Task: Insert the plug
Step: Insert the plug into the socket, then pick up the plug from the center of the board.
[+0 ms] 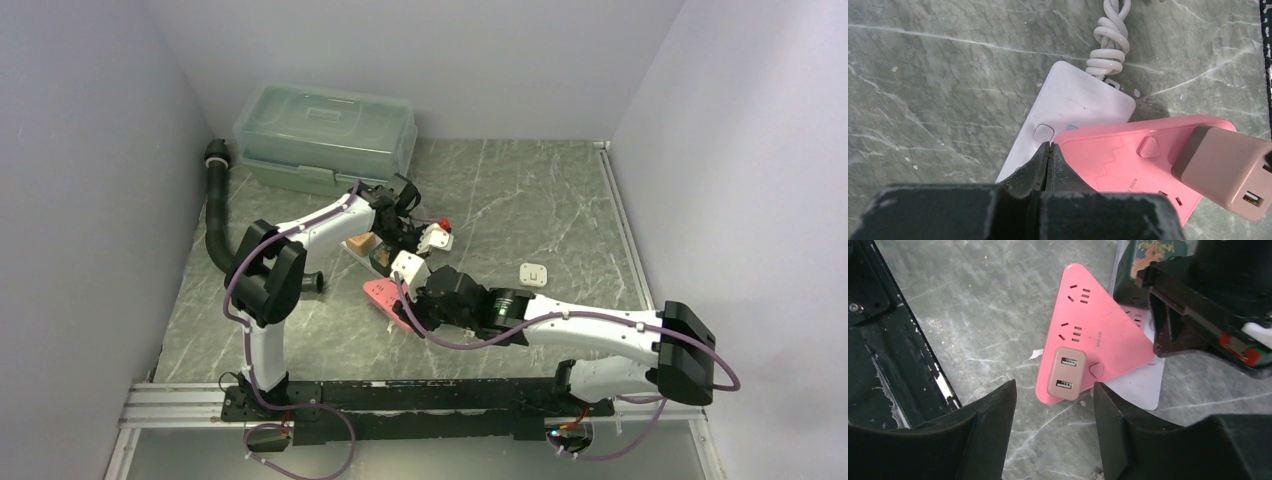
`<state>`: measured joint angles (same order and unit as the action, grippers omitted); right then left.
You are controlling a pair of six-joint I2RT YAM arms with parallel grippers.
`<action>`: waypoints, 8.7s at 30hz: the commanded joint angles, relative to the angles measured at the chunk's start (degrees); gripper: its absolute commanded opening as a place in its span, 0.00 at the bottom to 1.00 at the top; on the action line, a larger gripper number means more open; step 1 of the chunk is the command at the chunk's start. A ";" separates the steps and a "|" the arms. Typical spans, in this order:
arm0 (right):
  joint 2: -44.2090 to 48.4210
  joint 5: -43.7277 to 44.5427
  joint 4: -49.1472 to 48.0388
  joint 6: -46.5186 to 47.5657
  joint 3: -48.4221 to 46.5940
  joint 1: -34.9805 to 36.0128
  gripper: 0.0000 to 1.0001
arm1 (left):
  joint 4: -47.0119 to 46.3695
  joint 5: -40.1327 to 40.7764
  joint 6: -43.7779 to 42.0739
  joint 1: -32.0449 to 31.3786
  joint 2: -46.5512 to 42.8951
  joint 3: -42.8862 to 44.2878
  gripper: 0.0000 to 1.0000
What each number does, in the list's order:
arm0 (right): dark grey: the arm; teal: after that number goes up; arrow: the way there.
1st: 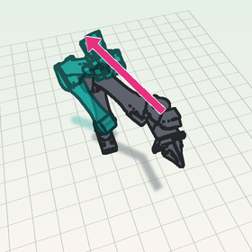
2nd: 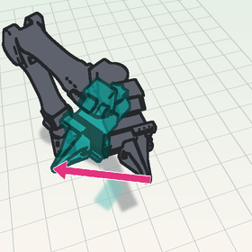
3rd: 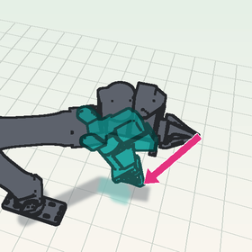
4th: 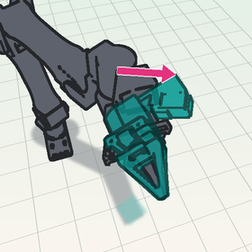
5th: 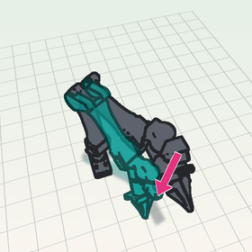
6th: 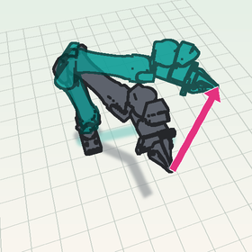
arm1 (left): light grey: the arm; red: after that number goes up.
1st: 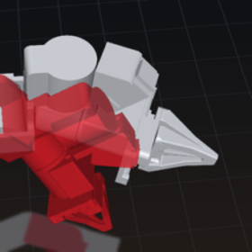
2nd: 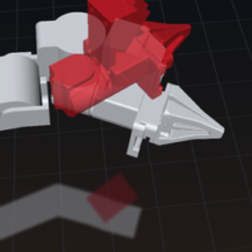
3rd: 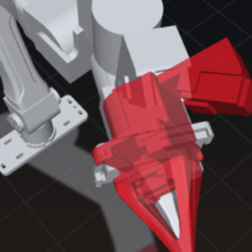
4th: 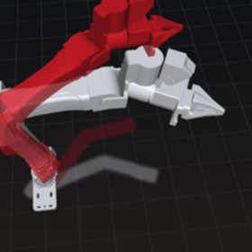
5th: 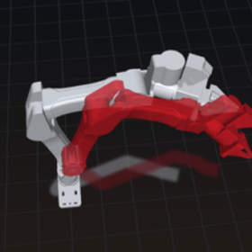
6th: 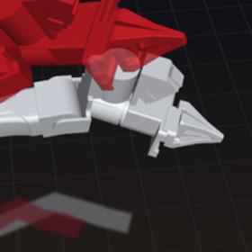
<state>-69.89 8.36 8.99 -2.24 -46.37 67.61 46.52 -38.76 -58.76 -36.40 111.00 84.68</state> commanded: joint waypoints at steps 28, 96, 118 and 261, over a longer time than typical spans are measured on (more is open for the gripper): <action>-8.85 -0.20 -4.93 5.02 -4.02 -2.69 0.12 | -2.09 9.22 -0.27 -0.22 5.19 -3.33 0.00; -10.02 5.26 -7.85 -7.16 10.87 2.24 0.58 | -1.19 10.35 -1.79 -0.41 5.13 -3.56 0.00; 11.38 10.79 19.66 -30.91 -6.52 -21.44 1.00 | 0.77 7.30 11.33 -0.29 4.48 5.41 0.40; 4.41 11.59 -14.81 -51.04 -15.13 -14.87 0.40 | -17.75 -2.66 58.32 5.92 -33.48 1.89 0.48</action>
<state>-66.67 20.49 -1.43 -52.64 -61.63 51.88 32.34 -40.69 -1.96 -30.96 78.59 86.56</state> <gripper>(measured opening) 0.646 0.549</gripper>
